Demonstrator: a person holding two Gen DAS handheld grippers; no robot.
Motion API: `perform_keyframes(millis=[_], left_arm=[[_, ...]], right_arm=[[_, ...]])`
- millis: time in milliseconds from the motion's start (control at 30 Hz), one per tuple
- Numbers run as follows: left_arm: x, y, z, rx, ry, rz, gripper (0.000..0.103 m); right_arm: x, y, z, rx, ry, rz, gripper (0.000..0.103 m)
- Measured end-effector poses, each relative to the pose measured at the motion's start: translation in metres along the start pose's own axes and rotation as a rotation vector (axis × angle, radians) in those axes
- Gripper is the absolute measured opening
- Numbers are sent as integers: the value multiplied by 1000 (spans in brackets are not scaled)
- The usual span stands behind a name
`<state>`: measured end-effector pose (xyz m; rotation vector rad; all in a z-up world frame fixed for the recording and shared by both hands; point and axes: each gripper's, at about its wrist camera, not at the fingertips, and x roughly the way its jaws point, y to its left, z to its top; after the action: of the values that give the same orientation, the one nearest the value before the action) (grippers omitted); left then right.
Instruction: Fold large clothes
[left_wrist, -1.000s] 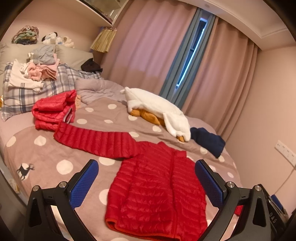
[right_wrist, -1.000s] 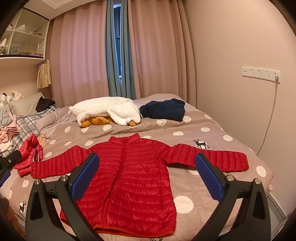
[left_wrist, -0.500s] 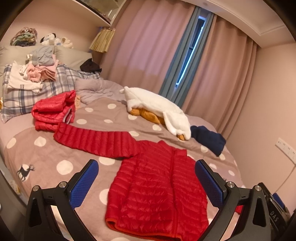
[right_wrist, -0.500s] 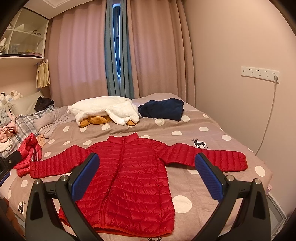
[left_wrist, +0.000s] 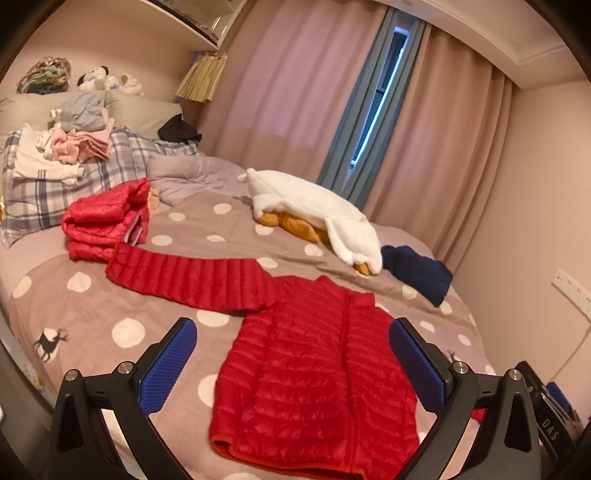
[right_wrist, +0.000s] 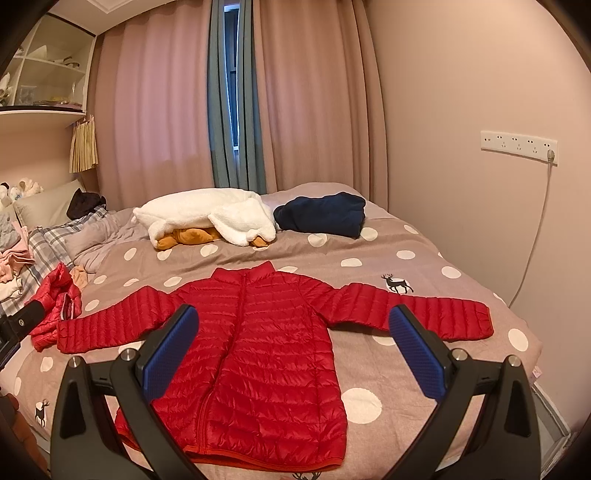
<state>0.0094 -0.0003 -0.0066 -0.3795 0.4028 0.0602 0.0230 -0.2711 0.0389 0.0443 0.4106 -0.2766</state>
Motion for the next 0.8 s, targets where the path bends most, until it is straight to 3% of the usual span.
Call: perform_keyframes(millis=[800], left_arm=[[16,-7,1,-1,40,44,102]], right_arm=[[17,6,1,-17,50,-7,103]])
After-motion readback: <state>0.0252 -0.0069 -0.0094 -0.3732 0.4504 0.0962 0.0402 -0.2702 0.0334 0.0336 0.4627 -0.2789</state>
